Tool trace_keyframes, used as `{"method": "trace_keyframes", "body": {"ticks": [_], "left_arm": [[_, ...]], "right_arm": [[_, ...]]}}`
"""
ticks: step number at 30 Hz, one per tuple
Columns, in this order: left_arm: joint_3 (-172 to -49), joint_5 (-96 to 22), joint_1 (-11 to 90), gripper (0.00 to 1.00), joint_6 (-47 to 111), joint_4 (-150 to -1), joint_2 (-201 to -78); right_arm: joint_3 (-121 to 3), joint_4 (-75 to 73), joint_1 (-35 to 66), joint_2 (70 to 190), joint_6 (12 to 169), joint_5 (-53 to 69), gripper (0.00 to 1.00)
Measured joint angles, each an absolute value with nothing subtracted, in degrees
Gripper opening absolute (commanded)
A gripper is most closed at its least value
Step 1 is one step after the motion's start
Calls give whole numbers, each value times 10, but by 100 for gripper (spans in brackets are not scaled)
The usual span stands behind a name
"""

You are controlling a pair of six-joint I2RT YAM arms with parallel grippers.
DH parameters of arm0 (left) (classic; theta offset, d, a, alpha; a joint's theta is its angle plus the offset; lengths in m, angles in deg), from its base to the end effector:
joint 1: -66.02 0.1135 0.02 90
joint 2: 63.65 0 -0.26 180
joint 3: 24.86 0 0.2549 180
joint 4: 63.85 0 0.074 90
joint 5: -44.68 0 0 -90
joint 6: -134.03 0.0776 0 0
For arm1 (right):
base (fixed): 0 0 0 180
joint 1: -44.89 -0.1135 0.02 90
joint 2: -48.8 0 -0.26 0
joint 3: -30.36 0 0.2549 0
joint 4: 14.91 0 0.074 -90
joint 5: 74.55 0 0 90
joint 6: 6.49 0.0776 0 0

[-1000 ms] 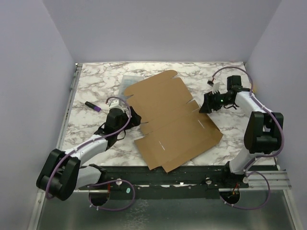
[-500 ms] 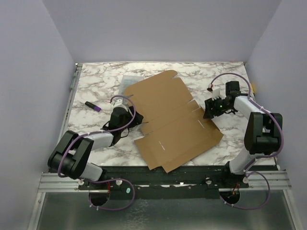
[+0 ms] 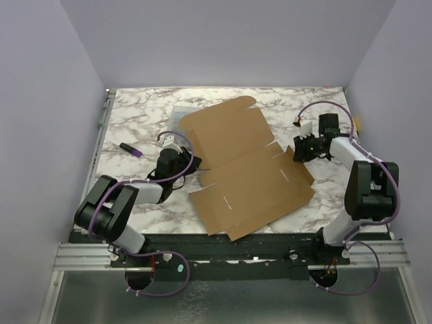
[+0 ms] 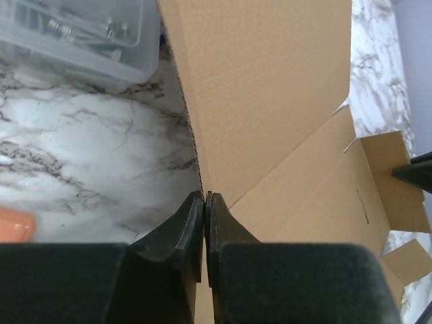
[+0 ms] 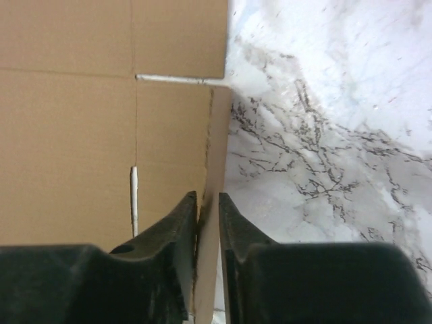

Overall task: Fold the paper box
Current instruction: Fold the paper box at the center of the board.

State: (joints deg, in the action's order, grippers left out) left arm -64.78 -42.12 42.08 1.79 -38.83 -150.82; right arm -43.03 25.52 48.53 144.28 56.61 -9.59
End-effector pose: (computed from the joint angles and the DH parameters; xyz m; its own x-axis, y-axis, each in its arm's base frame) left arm 0.2911 -0.1340 0.1287 -0.5601 -0.4857 -0.6711 0.1025 0.7633 -0.6379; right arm 0.3490 0.0107 0.1484 -0.7274 -0.3645 -0.5814 -0.5231 0.8429 0.1261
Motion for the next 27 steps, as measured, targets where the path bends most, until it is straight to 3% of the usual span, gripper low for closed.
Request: {"method": "trace_keyframes", "body": {"ticks": [7,15,16,19,21,23,27], "left_arm": [[-630,-396,423,6,24,-329,-1488],[-594,-327,423,6,48,-289,-1412],[-591,-317,423,6,49,-286,-1406],[-578,-291,423,6,50,-282,-1384],[-567,-281,423,5,51,-279,-1369],[-553,-277,421,5,56,-278,-1350],[-540,-278,408,2,69,-279,-1324]], "right_arm": [[-431,222,485,1413,574,-85,10],[-456,175,485,1390,591,-78,6],[-462,173,485,1391,594,-78,9],[-485,174,485,1398,600,-99,40],[-499,185,485,1406,596,-128,53],[-509,203,485,1415,593,-156,60],[-508,248,485,1427,579,-180,65]]}}
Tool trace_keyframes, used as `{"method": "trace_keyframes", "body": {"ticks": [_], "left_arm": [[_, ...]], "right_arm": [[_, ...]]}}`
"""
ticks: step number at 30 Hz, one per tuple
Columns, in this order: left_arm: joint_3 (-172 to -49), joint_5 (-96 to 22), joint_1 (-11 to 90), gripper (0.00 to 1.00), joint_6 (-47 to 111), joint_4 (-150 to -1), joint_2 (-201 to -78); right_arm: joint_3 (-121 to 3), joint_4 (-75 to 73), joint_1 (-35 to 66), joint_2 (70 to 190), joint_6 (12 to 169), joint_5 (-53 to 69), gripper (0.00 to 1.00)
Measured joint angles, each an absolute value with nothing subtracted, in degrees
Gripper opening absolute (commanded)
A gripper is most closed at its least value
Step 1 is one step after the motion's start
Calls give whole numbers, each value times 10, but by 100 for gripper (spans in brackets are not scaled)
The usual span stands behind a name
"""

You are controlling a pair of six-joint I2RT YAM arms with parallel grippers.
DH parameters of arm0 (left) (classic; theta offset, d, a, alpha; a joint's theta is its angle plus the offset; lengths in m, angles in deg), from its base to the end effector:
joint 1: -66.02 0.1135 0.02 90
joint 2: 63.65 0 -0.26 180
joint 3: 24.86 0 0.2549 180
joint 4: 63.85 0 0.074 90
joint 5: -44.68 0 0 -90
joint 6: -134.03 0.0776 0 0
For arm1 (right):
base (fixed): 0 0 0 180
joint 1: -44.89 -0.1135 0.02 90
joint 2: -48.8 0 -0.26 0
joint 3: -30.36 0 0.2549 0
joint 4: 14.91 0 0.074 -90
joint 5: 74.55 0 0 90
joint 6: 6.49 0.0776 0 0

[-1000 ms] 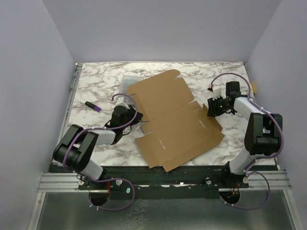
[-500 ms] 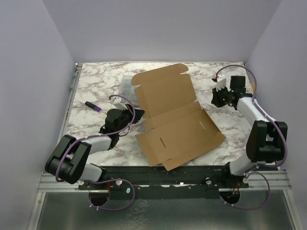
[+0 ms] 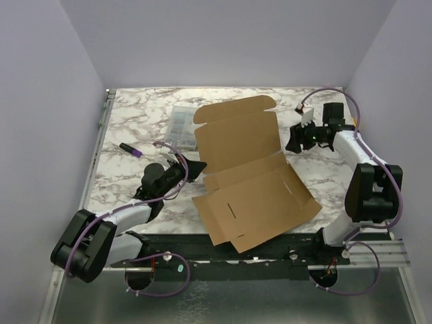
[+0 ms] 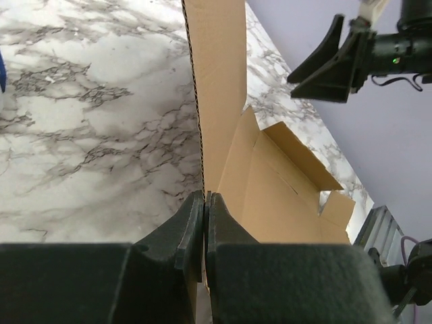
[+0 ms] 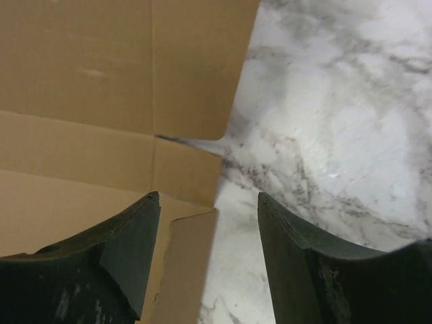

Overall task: Fold the paper box
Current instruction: Fold the paper box at the center of the board.

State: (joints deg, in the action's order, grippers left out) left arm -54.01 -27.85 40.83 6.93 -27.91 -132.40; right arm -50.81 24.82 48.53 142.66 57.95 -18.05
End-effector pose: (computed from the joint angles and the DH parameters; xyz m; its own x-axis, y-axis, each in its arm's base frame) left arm 0.2343 -0.1360 0.1839 -0.4545 -0.4221 -0.7844 0.5052 0.6031 -0.6173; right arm 0.3727 0.0192 0.2070 -0.5914 -0.3229 -0.7389 -0.5965 0.7917 0.1315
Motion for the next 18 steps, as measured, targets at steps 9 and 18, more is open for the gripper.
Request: {"method": "trace_keyframes", "body": {"ticks": [9,18], "left_arm": [[-541,-344,361,0,104,-300,-1293],[-562,-445,301,0,162,-325,-1293]], "right_arm": [[-410,301,480,1422,539,-171,57],[-381,279,482,1400,535,-86,0]]}}
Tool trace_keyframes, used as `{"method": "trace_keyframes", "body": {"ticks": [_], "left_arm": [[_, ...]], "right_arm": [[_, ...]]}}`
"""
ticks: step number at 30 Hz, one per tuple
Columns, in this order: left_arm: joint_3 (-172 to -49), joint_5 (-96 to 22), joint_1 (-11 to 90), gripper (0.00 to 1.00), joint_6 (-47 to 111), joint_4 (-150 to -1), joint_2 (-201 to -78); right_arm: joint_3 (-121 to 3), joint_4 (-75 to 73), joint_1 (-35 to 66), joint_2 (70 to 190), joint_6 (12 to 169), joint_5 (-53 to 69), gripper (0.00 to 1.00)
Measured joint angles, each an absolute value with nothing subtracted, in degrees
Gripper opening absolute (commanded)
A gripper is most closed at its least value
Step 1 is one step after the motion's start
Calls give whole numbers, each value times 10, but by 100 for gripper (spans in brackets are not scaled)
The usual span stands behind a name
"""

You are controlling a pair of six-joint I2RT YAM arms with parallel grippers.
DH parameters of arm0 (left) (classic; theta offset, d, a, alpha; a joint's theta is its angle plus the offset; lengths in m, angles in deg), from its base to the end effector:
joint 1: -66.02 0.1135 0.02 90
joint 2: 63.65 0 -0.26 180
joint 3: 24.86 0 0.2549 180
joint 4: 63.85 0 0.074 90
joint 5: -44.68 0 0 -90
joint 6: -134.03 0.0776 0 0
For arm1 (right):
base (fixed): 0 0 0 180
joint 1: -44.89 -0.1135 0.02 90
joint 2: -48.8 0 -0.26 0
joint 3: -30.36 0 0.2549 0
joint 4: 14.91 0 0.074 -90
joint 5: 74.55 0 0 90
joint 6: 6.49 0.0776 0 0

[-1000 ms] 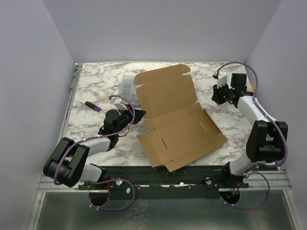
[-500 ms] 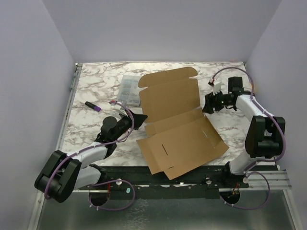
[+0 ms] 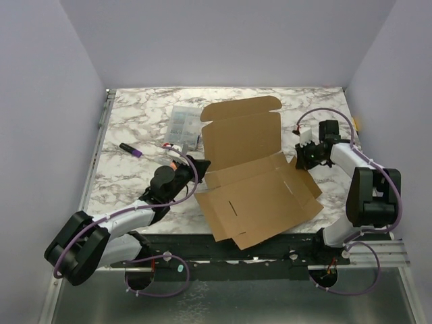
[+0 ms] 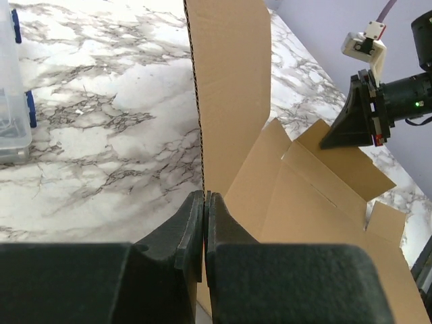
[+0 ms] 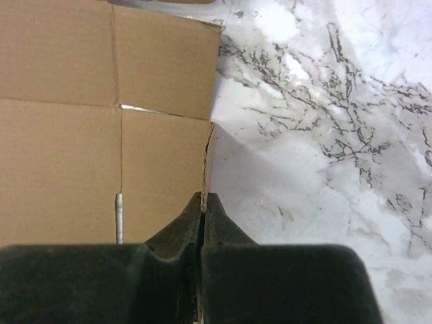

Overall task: Fold the paper box
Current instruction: Fold the paper box at the center of the board.

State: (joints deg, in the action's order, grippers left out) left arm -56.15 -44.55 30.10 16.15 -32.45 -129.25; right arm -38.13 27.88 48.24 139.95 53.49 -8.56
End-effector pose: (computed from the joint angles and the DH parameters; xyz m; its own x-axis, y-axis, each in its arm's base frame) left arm 0.2217 -0.1619 0.1989 -0.3157 -0.3487 -0.8825 0.5089 0.7227 -0.4676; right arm 0.3219 0.0128 0.1435 -0.7285 -0.4152 -0.5449 -0.5542 0.8247 0.1126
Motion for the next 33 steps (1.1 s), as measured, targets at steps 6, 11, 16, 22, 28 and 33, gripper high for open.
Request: {"method": "trace_keyframes", "body": {"ticks": [6,11,16,22,28,33], "left_arm": [[-572,-445,288,40,224,-323,-1293],[-582,-384,288,75,244,-310,-1293],[-597,-325,289,86,232,-300,-1294],[-633,-287,346,97,178,-302,-1298],[-712,-289,416,97,121,-397,-1315],[-780,-308,428,98,109,-564,-1324]], "right_arm": [[-413,258,479,1403,547,-73,0],[-473,189,478,1421,541,-80,0],[-468,131,478,1435,510,-98,0],[-446,95,478,1452,480,-118,0],[-415,75,478,1451,430,-137,0],[-400,90,486,1446,355,-160,0]]}}
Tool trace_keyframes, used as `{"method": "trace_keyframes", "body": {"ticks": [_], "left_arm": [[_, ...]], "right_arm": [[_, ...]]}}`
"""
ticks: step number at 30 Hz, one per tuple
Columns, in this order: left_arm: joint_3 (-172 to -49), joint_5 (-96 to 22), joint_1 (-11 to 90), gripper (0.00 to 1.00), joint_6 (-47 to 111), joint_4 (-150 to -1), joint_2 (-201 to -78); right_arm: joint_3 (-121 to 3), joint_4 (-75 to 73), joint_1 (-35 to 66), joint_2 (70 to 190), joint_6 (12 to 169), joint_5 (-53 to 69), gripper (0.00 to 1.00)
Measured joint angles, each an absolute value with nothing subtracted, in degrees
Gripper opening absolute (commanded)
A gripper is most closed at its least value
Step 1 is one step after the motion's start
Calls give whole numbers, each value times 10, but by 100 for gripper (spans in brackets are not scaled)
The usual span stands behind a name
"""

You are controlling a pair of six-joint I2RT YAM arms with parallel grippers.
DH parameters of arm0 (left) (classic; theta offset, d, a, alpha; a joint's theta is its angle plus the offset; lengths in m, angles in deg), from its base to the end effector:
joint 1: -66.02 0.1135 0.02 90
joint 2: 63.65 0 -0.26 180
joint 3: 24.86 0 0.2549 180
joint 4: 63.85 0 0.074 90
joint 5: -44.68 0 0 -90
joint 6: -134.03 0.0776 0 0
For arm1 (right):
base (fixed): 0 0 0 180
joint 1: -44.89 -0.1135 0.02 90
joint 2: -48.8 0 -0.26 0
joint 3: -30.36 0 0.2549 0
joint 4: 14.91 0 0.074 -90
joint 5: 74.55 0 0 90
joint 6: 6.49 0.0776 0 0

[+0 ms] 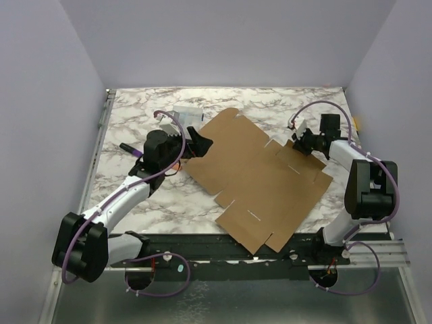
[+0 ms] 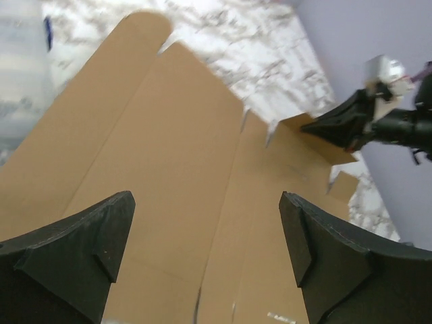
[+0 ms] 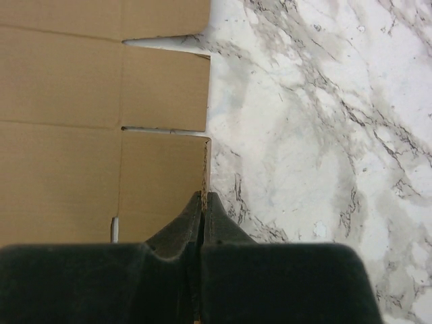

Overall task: Fold the paper box
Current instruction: Fold the paper box at the center of the board.

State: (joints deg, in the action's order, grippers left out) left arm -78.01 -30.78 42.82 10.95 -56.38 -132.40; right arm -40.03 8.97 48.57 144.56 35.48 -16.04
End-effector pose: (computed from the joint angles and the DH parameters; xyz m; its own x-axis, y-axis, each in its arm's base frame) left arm 0.2854 -0.1435 0.2662 -0.4417 -0.3855 -0.8101 0.4400 0.6939 -0.5701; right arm 0.3698 0.0168 0.1568 -0.2933 -0.6164 -0.7307 -0.7530 0.6199 -0.2207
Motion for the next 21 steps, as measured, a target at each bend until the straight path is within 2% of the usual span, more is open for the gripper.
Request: {"method": "trace_keyframes", "body": {"ticks": [5,11,16,21], "left_arm": [[-769,-369,435,99,131,-677,-1307],[-753,-412,487,99,143,-709,-1349],[-715,-362,570,97,130,-672,-1406],[-722,-299,576,94,128,-657,-1460]], "right_arm": [[-400,115,506,1439,286,-187,0],[-406,139,514,1439,244,-215,0],[-416,147,514,1440,237,-230,0],[-421,148,514,1447,238,-237,0]]}}
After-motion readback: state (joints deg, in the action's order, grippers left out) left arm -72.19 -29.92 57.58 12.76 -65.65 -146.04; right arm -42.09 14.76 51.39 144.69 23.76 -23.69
